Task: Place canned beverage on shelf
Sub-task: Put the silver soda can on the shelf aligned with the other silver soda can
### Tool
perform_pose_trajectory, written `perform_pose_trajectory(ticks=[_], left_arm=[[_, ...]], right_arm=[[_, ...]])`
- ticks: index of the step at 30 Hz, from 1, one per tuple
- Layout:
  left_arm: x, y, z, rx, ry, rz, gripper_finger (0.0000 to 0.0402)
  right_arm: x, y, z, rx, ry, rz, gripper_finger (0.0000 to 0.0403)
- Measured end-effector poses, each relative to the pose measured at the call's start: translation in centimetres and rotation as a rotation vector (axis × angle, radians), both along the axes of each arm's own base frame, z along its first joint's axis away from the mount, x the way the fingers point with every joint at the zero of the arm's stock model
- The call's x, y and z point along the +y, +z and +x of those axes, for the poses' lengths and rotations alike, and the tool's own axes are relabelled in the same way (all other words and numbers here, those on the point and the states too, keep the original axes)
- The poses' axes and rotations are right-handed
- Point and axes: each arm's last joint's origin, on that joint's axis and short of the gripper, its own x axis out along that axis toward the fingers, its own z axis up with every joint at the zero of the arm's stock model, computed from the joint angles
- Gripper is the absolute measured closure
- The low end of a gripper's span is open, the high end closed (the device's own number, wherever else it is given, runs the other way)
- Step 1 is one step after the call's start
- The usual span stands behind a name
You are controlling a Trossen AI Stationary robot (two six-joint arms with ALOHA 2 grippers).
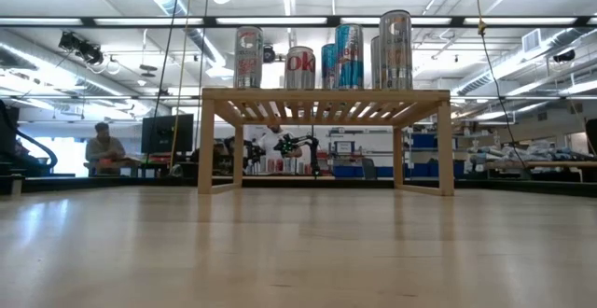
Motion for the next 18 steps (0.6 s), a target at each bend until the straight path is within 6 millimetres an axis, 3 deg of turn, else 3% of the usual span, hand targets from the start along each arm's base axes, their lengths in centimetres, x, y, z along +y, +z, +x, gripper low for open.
perform_pose_trajectory(ticks=[9,18], left_arm=[[2.6,4.7,3.1,0.001,-0.076,0.038,0.0095],[8.4,11.6,6.7,-0.060,-0.148,0.073,0.0094]], right_arm=[[0.0,0.0,0.0,0.001,0.014,-0.023,0.0111],[0.0,0.0,0.0,-0.001,0.030,-0.066,0.0111]])
